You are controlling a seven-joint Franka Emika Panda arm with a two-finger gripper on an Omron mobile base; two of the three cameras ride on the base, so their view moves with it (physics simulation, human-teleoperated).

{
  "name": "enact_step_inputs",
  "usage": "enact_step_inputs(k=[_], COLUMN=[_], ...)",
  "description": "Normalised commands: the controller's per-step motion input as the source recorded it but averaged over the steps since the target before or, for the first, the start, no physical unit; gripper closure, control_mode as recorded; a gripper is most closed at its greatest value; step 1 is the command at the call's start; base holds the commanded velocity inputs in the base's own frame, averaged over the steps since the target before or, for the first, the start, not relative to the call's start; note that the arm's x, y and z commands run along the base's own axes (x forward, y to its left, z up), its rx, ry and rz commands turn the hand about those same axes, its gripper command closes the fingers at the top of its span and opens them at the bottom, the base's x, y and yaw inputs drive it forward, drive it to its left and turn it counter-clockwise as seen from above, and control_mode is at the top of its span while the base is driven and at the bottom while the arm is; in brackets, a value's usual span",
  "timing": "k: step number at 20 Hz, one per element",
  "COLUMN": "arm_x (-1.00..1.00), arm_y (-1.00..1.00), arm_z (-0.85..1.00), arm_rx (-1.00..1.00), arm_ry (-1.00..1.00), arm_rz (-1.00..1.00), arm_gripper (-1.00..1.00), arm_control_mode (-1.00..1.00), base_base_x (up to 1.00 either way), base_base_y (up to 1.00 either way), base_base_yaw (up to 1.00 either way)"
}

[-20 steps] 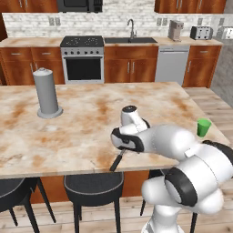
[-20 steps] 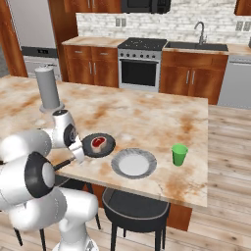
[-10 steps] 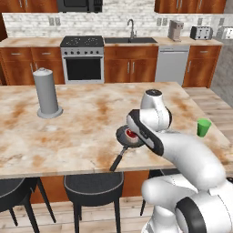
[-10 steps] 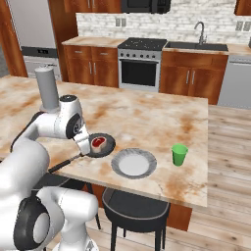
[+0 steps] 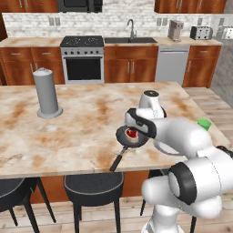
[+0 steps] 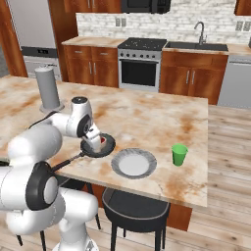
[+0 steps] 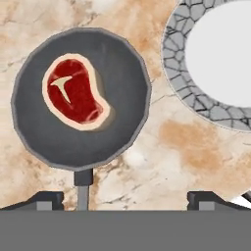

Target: Pick up the pan with the steak in it and place it on the dining table. Then place the steak on the plate.

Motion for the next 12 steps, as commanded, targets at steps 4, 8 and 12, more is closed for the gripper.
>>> enact_step_inputs(k=[4, 8, 12], arm_x=[0.91, 0.54, 0.27], arm_y=[0.0, -0.08, -0.03], arm_z=[-0.2, -0.27, -0.28], arm_rx=[-0.06, -0.09, -0.11], arm_ry=[0.1, 0.14, 0.09], arm_rz=[0.17, 0.28, 0.21], arm_gripper=[-1.0, -1.0, -1.0], arm_control_mode=[-1.0, -1.0, -1.0], base_base_x=[0.0, 0.0, 0.0], base_base_y=[0.0, 0.0, 0.0], base_base_yaw=[0.0, 0.0, 0.0])
